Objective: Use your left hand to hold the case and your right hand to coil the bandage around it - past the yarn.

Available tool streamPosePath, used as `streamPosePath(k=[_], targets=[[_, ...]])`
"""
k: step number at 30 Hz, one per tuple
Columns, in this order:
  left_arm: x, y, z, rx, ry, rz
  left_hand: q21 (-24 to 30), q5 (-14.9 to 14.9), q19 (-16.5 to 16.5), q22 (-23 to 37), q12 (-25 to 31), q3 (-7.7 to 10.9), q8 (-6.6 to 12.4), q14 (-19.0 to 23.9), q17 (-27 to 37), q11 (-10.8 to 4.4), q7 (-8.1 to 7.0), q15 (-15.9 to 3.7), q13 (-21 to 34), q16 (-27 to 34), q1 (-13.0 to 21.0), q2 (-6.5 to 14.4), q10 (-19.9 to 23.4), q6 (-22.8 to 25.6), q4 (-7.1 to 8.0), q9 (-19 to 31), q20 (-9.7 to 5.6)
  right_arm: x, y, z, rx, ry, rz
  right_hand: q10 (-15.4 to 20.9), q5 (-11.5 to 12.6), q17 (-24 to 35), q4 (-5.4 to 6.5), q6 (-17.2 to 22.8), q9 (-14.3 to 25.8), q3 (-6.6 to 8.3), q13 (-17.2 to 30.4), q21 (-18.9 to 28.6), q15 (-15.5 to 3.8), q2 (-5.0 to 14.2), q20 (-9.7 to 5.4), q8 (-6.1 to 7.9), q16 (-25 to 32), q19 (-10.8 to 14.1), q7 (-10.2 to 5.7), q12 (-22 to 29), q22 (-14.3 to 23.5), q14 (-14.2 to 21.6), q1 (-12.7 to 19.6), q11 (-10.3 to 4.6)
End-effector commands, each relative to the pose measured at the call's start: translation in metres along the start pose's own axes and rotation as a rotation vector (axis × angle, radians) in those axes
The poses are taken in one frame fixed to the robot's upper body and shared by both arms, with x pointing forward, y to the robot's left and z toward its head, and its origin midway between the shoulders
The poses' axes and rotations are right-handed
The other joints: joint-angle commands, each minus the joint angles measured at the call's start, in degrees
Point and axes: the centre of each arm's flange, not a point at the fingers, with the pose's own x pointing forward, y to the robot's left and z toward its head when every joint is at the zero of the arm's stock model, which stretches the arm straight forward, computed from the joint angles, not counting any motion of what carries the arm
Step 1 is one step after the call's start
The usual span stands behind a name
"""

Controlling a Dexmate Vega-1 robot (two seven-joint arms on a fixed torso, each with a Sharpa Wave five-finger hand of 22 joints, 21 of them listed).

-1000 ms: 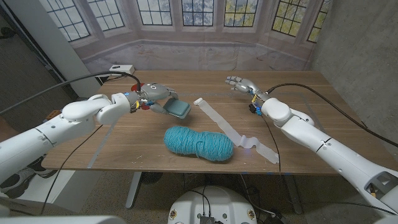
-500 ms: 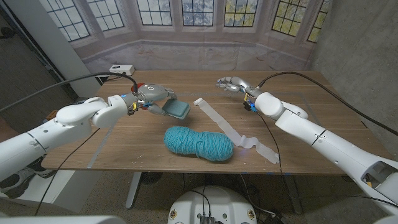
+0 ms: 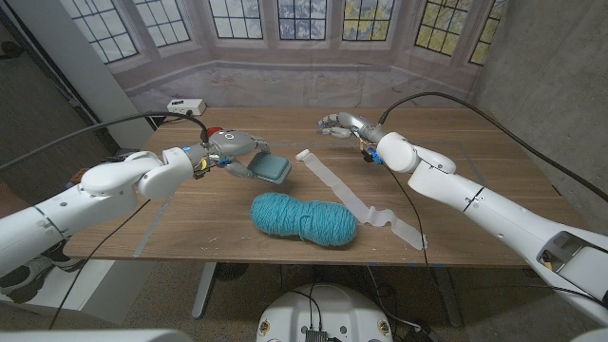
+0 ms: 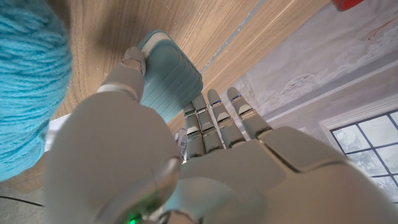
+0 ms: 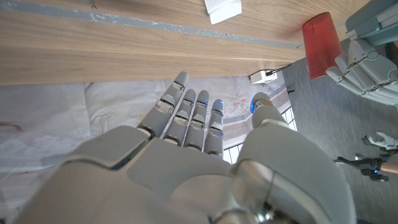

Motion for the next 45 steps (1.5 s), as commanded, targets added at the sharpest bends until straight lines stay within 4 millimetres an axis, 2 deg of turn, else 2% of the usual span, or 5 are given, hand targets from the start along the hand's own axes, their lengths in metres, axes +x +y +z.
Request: streamPosePath(k=[1, 10, 25, 32, 45], targets=[[-0.002, -0.003, 0.002, -0.037, 0.013, -0.002, -0.2, 0.4, 0.0, 0.1, 0.1, 1.23, 8.88, 0.6, 0.2, -4.13, -2.49, 0.18, 1.7, -0.2, 0.1, 1.6, 3.9, 6.5, 0.64, 2.3, -0.07, 0.026, 0.000, 0.018, -0.173, -0.044, 0.025, 2.1, 0.2, 0.2, -0.14, 1.7, 0.2, 0.55, 0.3, 0.5, -3.90, -0.37, -1.90, 0.63, 0.5, 1.8, -0.49, 0.7, 0.2, 1.8, 2.0, -0.65], [-0.002, -0.007, -0.002, -0.046, 0.022, -0.007, -0.2, 0.4, 0.0, 0.1, 0.1, 1.31, 9.22, 0.7, 0.5, -4.04, -2.49, 0.10, 1.9, -0.4, 0.0, 1.7, 3.9, 6.5, 0.65, 2.1, -0.06, 0.048, 0.002, 0.028, -0.268, -0.079, 0.034, 5.1, 0.0, 0.3, -0.19, 4.7, 0.3, 0.70, 0.4, 0.8, -4.98, -1.63, -2.41, 1.01, 1.2, 4.2, -1.61, 1.2, 0.3, 4.6, 5.4, -1.30], [-0.001, -0.010, -0.006, -0.067, 0.030, -0.005, -0.2, 0.5, 0.0, 0.2, 0.1, 1.45, 9.86, 0.8, 0.9, -4.13, -2.42, 0.09, 2.2, -0.6, -0.1, 1.7, 4.0, 6.3, 0.65, 1.7, -0.03, 0.071, 0.007, 0.042, -0.402, -0.120, 0.068, 9.9, -0.4, 0.5, -0.42, 10.2, 0.5, 1.31, 0.6, 1.1, -7.89, -2.89, -3.88, 1.63, 2.1, 7.6, -3.34, 1.9, 0.4, 8.7, 13.0, -4.51], [-0.002, -0.012, -0.006, -0.073, 0.032, -0.008, -0.3, 0.5, -0.1, 0.2, 0.1, 1.50, 10.11, 0.9, 1.1, -4.20, -2.45, 0.09, 2.4, -0.8, -0.1, 1.6, 4.0, 6.2, 0.61, 1.6, -0.20, 0.081, 0.011, 0.048, -0.463, -0.146, 0.086, 11.5, -0.4, 0.8, -0.12, 12.2, 0.5, 1.02, 0.7, 1.1, -8.54, -3.48, -4.38, 1.91, 2.5, 8.6, -3.97, 2.2, 0.4, 9.8, 14.9, -5.76], [-0.001, -0.011, -0.004, -0.074, 0.029, -0.014, -0.3, 0.5, -0.2, 0.2, 0.0, 1.61, 10.58, 0.9, 1.4, -4.16, -2.52, 0.06, 2.6, -1.1, -0.2, 1.7, 4.0, 6.1, 0.61, 1.3, -0.19, 0.091, 0.014, 0.054, -0.557, -0.201, 0.138, 12.2, -0.4, 1.0, 0.15, 12.8, 0.6, 0.35, 0.8, 1.0, -9.23, -4.34, -4.69, 1.69, 2.8, 9.1, -4.47, 2.1, 0.5, 10.6, 16.2, -6.66]])
